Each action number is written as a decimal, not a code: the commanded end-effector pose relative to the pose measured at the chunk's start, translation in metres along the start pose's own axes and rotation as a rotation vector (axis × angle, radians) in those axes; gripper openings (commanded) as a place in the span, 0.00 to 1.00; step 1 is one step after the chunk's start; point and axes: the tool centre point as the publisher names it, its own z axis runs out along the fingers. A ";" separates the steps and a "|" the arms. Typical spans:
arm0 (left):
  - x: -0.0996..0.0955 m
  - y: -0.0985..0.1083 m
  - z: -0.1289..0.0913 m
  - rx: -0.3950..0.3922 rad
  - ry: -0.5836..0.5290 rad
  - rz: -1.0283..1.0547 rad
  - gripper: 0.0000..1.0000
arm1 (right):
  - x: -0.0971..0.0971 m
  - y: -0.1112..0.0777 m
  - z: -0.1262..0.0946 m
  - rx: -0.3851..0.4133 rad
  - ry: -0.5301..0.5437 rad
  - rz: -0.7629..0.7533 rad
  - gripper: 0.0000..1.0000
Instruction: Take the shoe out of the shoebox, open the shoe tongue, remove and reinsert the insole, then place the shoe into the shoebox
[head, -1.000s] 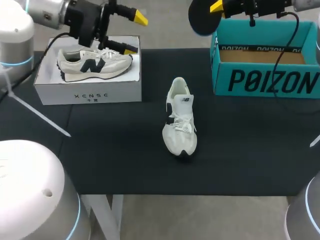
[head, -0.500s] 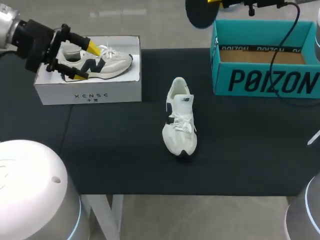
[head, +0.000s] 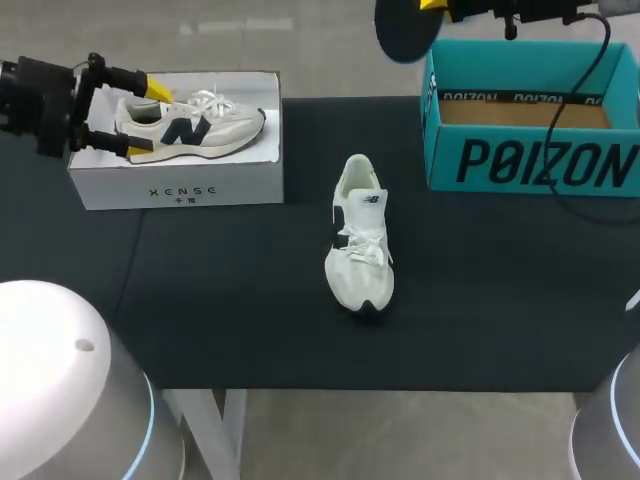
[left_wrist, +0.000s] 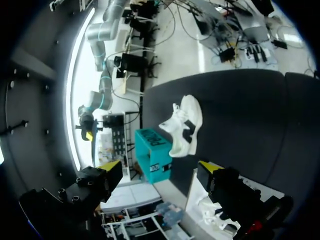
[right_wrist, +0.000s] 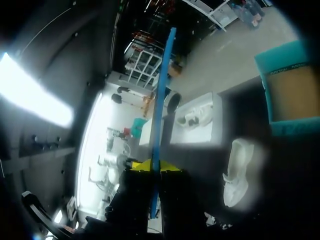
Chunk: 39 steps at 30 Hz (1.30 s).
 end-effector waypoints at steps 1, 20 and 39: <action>0.001 0.000 0.002 0.018 0.015 0.002 1.00 | 0.001 0.001 0.000 -0.010 -0.002 0.002 0.00; 0.006 0.001 0.002 -0.016 0.027 -0.043 1.00 | -0.002 0.005 0.000 0.016 0.056 0.018 0.00; 0.006 0.001 0.002 -0.016 0.027 -0.043 1.00 | 0.002 0.027 0.026 -0.023 0.100 -0.431 0.00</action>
